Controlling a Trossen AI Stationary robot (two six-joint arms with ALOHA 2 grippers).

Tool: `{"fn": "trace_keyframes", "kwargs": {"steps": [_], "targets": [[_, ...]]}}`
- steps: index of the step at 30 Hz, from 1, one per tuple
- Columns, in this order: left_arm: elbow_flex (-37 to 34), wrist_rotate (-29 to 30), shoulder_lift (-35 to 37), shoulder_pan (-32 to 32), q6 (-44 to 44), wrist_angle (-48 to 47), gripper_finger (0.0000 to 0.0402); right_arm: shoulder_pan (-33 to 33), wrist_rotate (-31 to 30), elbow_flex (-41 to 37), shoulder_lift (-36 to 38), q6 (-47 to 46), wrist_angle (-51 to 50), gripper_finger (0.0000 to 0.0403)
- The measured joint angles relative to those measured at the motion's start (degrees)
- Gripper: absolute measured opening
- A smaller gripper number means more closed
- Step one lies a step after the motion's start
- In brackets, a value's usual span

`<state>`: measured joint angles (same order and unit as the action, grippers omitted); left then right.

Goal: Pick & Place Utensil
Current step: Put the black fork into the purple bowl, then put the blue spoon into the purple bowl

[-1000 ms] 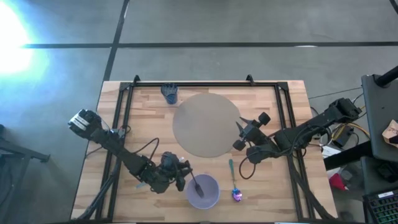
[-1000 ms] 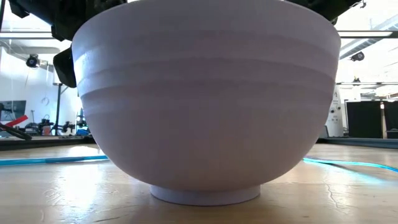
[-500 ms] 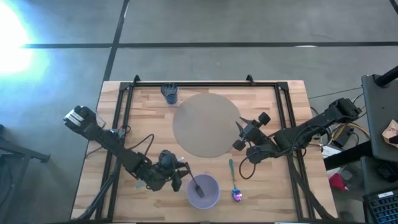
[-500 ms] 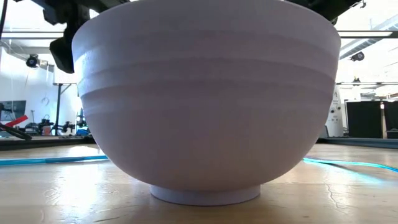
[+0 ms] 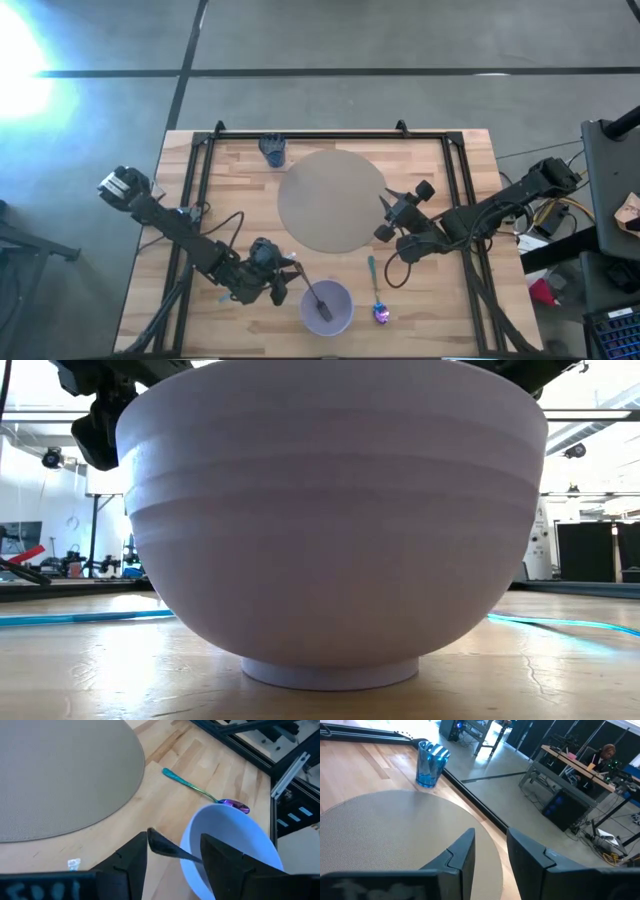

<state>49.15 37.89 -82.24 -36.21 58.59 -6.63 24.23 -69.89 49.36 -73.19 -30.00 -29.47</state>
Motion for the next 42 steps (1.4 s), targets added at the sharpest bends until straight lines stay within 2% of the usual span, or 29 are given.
{"fn": "trace_keyframes", "kwargs": {"steps": [12,17,21,30,42], "targets": [[0.00,-2.91,1.58,0.09,0.03,-3.30,0.0172,0.07,0.06,0.00,0.00,-0.02,0.27,0.0107],[0.00,-2.88,5.68,0.09,-1.61,-5.77,0.0172,0.20,4.38,0.00,0.04,0.00,3.33,0.0107],[0.00,-1.84,9.18,0.09,-5.45,-6.78,0.0172,0.30,9.88,0.10,0.05,0.20,5.87,0.0107],[0.00,2.12,15.84,0.24,-20.11,-6.85,0.0172,1.61,24.29,4.74,0.07,-0.24,6.16,0.0107],[0.00,2.23,20.14,0.48,-31.31,-7.13,0.0172,1.70,44.96,10.43,0.06,-16.53,5.68,0.0107]]}}
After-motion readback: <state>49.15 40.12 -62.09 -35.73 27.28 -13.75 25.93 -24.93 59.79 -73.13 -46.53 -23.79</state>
